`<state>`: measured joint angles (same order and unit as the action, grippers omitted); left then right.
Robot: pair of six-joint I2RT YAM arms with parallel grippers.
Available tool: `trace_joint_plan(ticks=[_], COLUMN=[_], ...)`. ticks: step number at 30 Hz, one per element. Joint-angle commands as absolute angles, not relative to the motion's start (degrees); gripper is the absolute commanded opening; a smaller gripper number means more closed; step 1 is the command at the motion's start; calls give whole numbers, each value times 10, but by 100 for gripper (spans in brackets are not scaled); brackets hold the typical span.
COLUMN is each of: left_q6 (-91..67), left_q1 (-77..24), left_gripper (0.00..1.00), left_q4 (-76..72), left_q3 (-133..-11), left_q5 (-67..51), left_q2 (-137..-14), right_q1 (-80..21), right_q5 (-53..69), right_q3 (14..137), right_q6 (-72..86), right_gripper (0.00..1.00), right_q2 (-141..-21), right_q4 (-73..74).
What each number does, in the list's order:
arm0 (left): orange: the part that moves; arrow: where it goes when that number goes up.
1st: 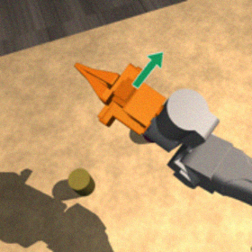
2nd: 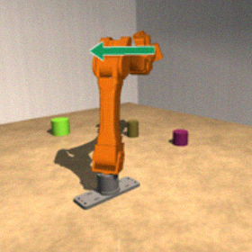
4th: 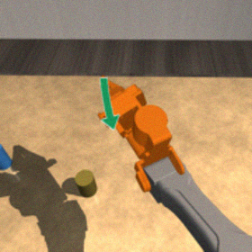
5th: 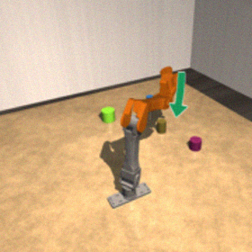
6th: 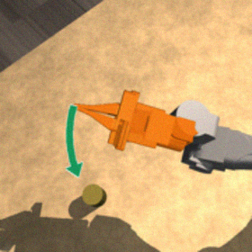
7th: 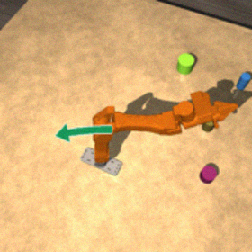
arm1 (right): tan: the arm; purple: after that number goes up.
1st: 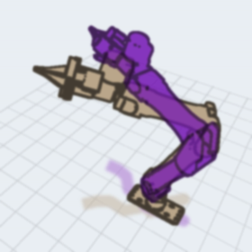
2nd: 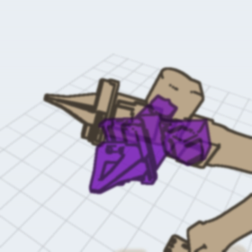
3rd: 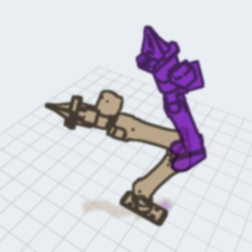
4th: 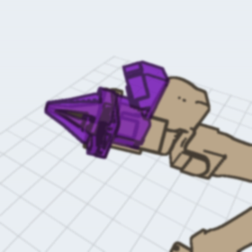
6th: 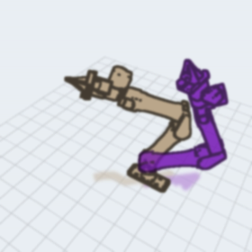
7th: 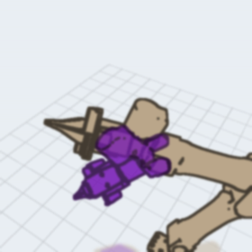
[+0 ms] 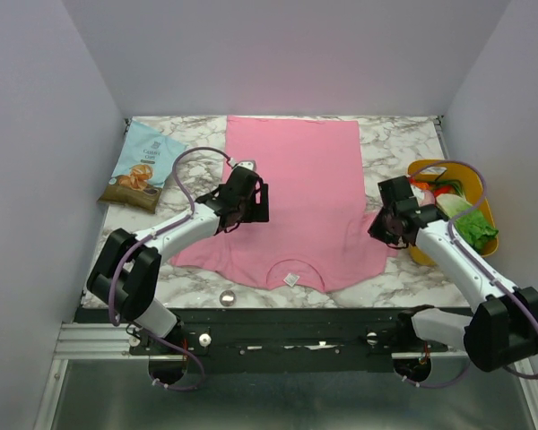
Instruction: Pin the brooch onto the clothing
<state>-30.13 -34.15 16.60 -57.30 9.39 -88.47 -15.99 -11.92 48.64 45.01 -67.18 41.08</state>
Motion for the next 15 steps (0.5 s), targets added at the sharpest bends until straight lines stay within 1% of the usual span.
trace_joint_plan(ticks=[1, 3, 8, 12, 15], left_q6=[-291, -289, -293, -295, -294], left_q1=[-341, -341, -340, -340, -339], left_gripper=[92, 92, 92, 92, 92], left_q4=[140, 136, 124, 117, 115], left_q3=[-560, -558, -555, -552, -550], left_q5=[76, 74, 66, 56, 53], left_q2=[-874, -875, -879, -878, -880], right_q1=[-156, -156, -156, -157, -156], right_q5=[-191, -221, -261, -308, -321], right_q3=[528, 558, 625, 664, 669], right_q6=[490, 502, 565, 604, 609], right_gripper=[1, 1, 1, 1, 1], right_q2=[-744, -777, -920, -978, -1004], right_q4=[505, 553, 669, 702, 704])
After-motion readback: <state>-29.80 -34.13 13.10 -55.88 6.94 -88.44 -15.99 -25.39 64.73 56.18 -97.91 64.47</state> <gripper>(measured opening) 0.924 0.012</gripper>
